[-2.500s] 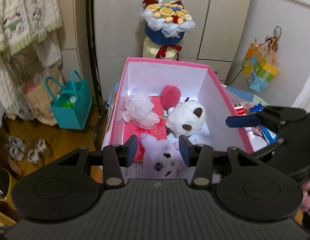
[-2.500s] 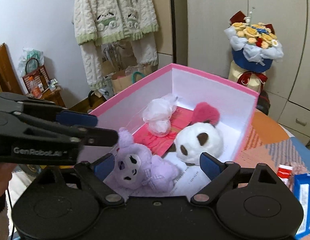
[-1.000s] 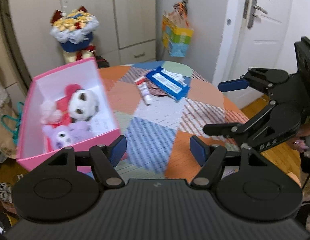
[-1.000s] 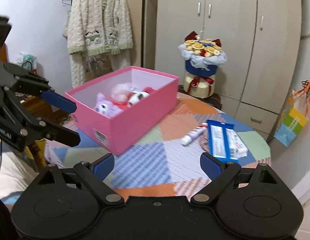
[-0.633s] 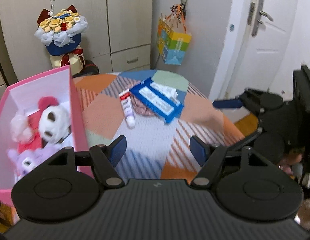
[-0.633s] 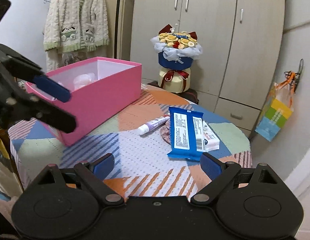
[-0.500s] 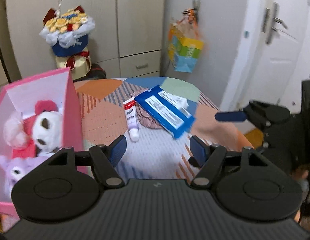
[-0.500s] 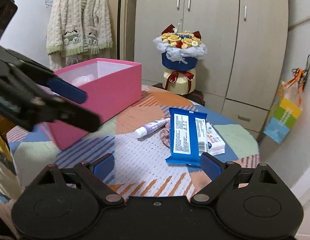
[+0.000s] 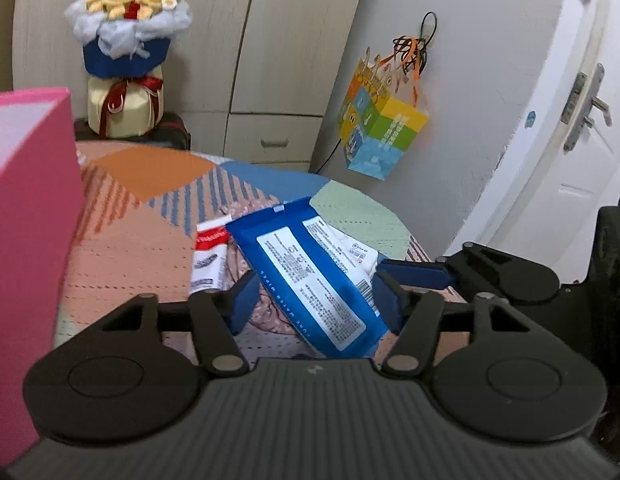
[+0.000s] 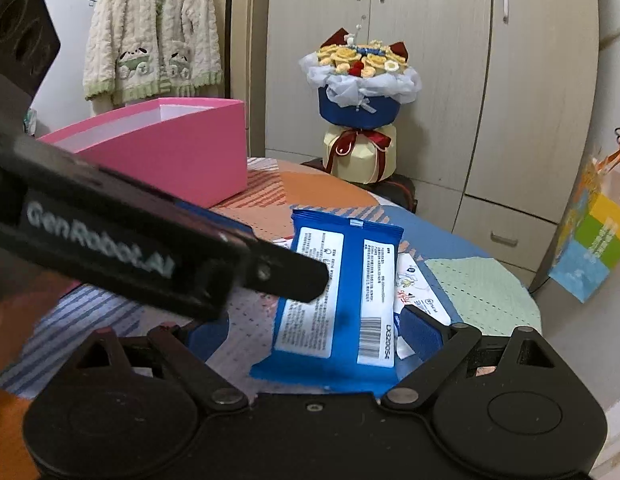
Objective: Organize soft objects
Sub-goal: 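Grasp the blue wet-wipes pack with the left gripper and lift it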
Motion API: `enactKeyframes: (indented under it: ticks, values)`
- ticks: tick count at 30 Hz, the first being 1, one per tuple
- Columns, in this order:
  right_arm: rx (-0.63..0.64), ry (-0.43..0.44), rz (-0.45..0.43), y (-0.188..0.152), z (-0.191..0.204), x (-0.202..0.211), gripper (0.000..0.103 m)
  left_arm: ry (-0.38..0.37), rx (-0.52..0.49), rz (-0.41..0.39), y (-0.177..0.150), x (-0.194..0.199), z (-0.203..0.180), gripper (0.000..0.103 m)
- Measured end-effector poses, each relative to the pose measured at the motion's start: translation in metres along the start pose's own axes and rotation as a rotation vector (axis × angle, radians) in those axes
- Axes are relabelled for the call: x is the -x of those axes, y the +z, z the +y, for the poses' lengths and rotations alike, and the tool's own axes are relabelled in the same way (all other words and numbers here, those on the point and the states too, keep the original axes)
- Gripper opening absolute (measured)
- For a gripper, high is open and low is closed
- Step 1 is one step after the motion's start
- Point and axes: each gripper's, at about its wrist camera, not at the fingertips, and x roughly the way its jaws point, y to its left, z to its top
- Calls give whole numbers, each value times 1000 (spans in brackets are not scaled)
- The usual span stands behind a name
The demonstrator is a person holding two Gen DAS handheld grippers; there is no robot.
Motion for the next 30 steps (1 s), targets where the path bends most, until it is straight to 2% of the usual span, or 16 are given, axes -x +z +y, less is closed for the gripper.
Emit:
enactKeyframes:
  ticks: [1,2,5,8,9,10,12,15,21,30]
  values:
    - [-3,1,3,0,-2,-3,94,-6,16,13,0,-5,2,50]
    - [-10,3,6,0,-4,-7,94,-13,28,27,-1,-8,3,40]
    - [-51,9,27,0,-11,-15,94,-16,37,85,-5,-18,6,28]
    - [-98,30,29,-4,-17,-19,95,-23,60,96,-8,-21,11,28]
    - [-103,29,25,-5,-17,-19,92,-27,73,100,-8,-22,13,28]
    - [-101,23,22,-6,-17,-18,88,-34,90,105,-8,-23,15,29]
    - [-67,-29,29,-6,-11,-16,71,-51,114,114,-7,-25,19,29]
    - [-76,-47,40,-7,-6,-12,62,-72,144,123,-9,-27,20,31]
    - [-114,-84,24,-11,3,-4,55,-90,157,126,-14,-22,17,32]
    - [-204,-85,25,-17,24,17,54,-117,125,167,-23,4,13,34]
